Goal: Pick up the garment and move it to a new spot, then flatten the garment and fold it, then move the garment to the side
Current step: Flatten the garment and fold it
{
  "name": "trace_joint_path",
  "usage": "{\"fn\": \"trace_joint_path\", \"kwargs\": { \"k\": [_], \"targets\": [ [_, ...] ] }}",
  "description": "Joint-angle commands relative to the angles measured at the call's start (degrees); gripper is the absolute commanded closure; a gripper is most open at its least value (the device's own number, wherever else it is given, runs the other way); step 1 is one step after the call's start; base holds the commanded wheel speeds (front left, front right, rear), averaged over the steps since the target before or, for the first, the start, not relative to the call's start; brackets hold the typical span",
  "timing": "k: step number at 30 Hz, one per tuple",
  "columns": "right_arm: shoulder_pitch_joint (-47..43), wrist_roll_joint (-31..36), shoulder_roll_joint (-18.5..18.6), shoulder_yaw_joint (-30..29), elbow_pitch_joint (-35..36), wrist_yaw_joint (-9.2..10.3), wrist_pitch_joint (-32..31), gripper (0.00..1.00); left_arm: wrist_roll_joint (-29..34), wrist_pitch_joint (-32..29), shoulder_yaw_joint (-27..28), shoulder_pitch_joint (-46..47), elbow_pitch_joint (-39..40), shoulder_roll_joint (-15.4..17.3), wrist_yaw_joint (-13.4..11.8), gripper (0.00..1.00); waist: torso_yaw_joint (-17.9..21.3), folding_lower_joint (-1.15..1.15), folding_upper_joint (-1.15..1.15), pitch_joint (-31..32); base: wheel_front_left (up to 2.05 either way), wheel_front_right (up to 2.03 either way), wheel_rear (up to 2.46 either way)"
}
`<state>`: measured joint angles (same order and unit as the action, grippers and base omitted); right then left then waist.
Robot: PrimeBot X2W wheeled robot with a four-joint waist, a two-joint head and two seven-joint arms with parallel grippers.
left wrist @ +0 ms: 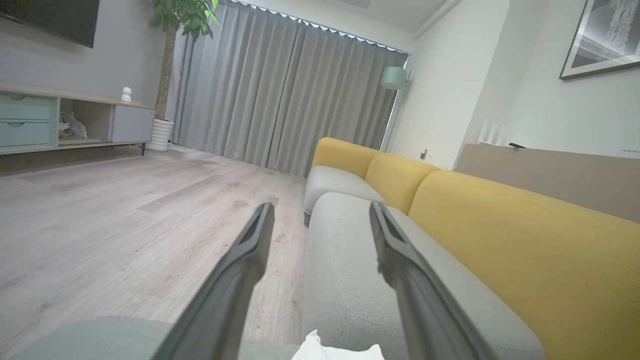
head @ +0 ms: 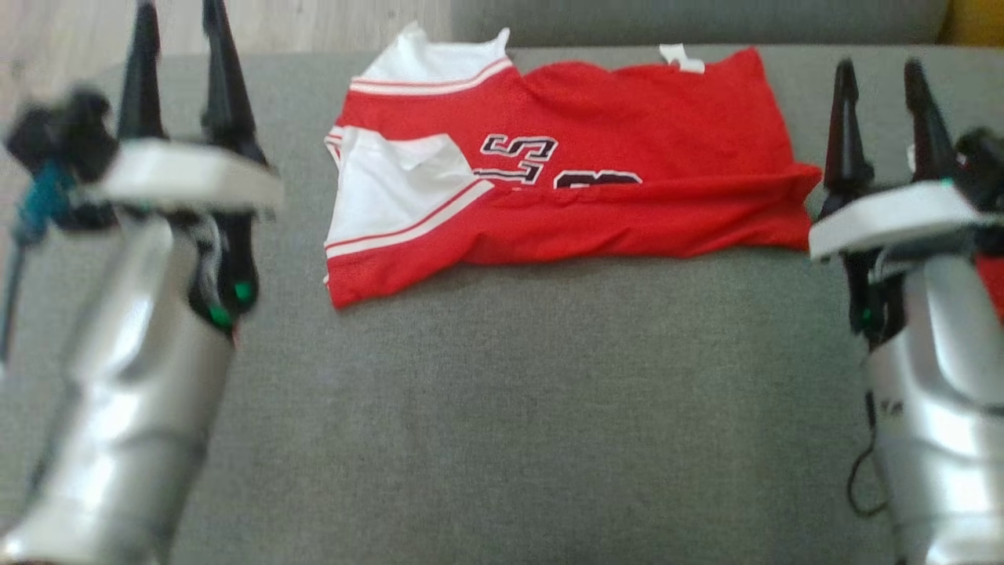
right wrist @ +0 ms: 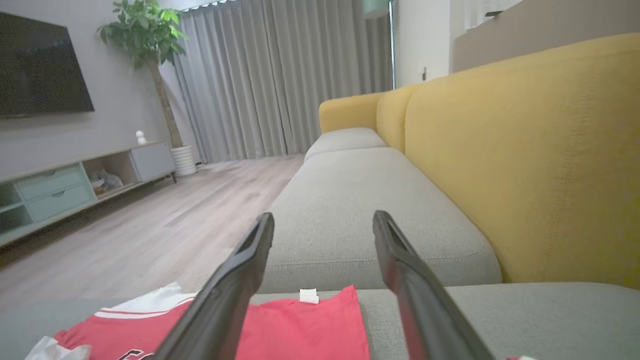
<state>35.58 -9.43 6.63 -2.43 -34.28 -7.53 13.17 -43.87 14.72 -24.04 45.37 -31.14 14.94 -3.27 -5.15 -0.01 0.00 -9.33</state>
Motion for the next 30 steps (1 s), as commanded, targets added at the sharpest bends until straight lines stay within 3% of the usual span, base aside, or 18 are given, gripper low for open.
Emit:
{"fn": "trace_joint_path", "kwargs": {
  "k": [1,9,17,25,30],
  "targets": [
    [0.32,0.52,-0.97,0.71,2.59,0.04,0.64,0.0,0.82,0.26,2.41,-0.33,2.03,1.46,-0.39,0.0,0.1,0.01,0.0,1.65,0.0,0.0,0.0],
    [-13.35,2.99,-3.65,-1.75,13.08,0.04,1.76,0.0,9.17,0.27,8.84,-18.82,11.78,-2.73,-1.83,0.0,0.61,0.01,0.0,5.4,0.0,0.0,0.0],
    [-24.97,-2.96,-3.74,0.3,19.28,0.04,1.82,0.0,15.22,0.28,13.83,-31.45,14.58,-7.83,-0.66,0.0,1.45,0.01,0.0,6.21,0.0,0.0,0.0],
    [-24.95,-3.82,-3.74,2.29,21.33,0.04,1.82,0.0,20.28,0.28,15.93,-31.27,11.39,-9.17,0.89,0.0,3.32,0.01,0.0,3.6,0.0,0.0,0.0],
    [-22.87,-5.74,-3.75,3.97,22.34,0.04,1.83,0.0,20.84,-2.08,16.18,-24.94,3.05,-8.17,0.4,0.0,4.97,0.01,0.0,-0.06,0.0,0.0,0.0]
  ]
}}
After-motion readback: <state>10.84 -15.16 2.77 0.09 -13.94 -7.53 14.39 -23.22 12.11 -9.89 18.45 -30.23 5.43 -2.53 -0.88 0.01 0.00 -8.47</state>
